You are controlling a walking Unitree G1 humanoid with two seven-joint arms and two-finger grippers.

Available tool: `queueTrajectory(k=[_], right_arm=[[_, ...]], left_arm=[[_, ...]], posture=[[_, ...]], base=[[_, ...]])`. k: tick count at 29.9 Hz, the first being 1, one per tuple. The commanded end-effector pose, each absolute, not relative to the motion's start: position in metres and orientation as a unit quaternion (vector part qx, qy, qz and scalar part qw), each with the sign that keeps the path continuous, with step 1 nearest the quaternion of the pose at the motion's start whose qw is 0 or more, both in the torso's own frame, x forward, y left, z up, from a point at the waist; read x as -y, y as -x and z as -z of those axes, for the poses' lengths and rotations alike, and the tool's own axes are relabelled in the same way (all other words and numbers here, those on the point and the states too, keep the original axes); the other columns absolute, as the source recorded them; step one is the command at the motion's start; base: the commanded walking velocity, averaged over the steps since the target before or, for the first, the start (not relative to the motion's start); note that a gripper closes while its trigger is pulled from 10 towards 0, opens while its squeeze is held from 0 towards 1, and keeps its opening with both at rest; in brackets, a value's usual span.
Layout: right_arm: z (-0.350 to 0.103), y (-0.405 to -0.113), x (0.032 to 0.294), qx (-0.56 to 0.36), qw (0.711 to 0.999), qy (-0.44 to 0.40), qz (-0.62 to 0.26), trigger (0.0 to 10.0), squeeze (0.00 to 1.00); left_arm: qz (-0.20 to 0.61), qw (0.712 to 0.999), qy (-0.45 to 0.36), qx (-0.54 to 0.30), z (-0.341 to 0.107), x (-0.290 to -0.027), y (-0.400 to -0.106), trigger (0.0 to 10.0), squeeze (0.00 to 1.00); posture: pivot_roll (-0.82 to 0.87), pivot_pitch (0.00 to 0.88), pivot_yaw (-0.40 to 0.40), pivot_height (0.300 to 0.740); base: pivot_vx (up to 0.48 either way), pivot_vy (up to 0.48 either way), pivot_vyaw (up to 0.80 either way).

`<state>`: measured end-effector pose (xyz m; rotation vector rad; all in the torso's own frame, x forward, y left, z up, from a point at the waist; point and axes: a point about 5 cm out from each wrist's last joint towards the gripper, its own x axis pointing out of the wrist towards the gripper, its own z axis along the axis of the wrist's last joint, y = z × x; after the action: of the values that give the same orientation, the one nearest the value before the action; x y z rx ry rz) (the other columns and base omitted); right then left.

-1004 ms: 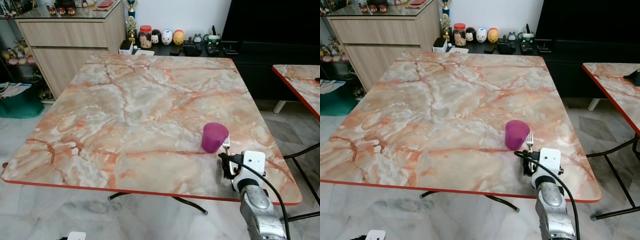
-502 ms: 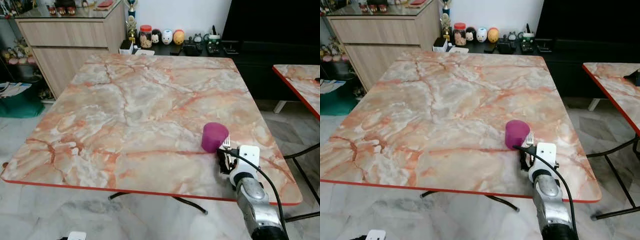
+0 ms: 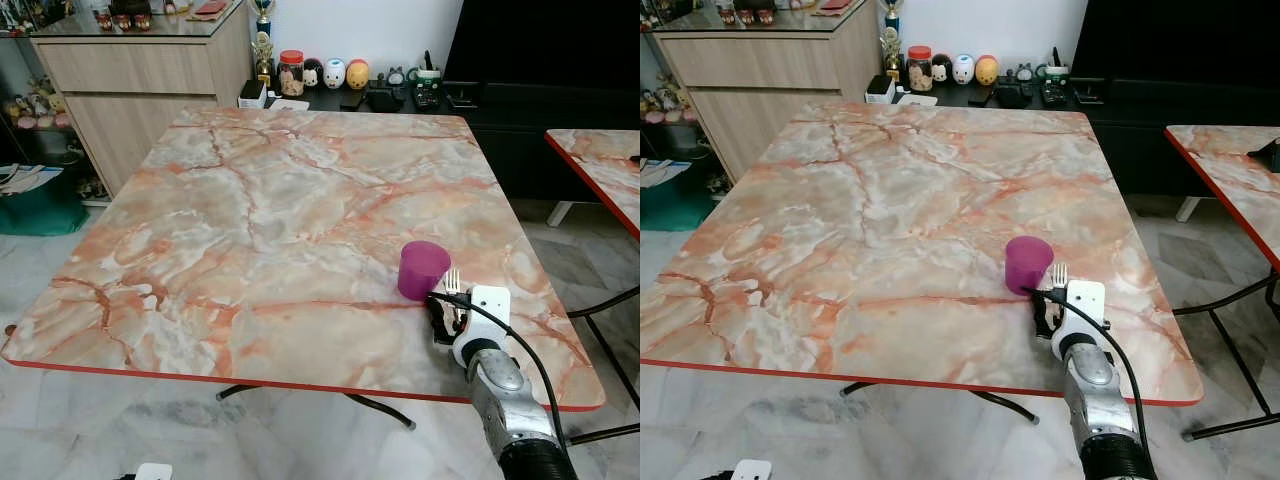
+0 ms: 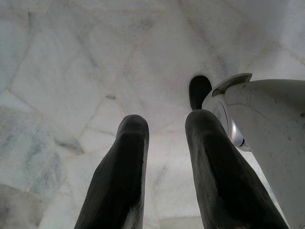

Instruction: Setting the table

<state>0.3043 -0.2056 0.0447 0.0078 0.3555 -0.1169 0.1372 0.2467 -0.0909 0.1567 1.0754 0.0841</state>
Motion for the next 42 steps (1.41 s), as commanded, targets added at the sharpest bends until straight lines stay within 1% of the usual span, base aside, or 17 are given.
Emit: queueTrajectory(k=[1, 2, 3, 4, 42], right_arm=[[-0.043, -0.304, 0.211, -0.183, 0.981, 0.001, 0.069, 9.1, 0.00], [-0.042, -0.304, 0.212, -0.183, 0.980, -0.001, 0.072, 9.1, 0.00], [-0.042, -0.304, 0.212, -0.184, 0.980, -0.001, 0.074, 2.2, 0.00], [-0.041, -0.303, 0.213, -0.185, 0.980, -0.003, 0.079, 0.0, 0.00], [-0.040, -0.303, 0.223, -0.187, 0.977, 0.015, 0.102, 0.0, 0.00]], left_arm=[[-0.035, 0.852, -0.074, -0.518, 0.092, -0.246, -0.135, 10.0, 0.00], [-0.035, 0.852, -0.074, -0.518, 0.092, -0.246, -0.135, 10.0, 0.00], [-0.035, 0.852, -0.074, -0.518, 0.092, -0.246, -0.135, 10.0, 0.00], [-0.036, 0.851, -0.074, -0.518, 0.092, -0.246, -0.135, 10.0, 0.00], [-0.039, 0.852, -0.070, -0.518, 0.092, -0.246, -0.135, 10.0, 0.00]], posture=[[0.04, 0.000, -0.017, 0.715], [0.04, 0.000, -0.018, 0.715], [0.04, 0.000, -0.018, 0.715], [0.04, 0.000, -0.018, 0.715], [0.07, 0.000, -0.033, 0.715]], base=[[0.000, 0.000, 0.00], [0.000, 0.000, 0.00], [0.000, 0.000, 0.00], [0.000, 0.000, 0.00], [0.000, 0.000, 0.00]])
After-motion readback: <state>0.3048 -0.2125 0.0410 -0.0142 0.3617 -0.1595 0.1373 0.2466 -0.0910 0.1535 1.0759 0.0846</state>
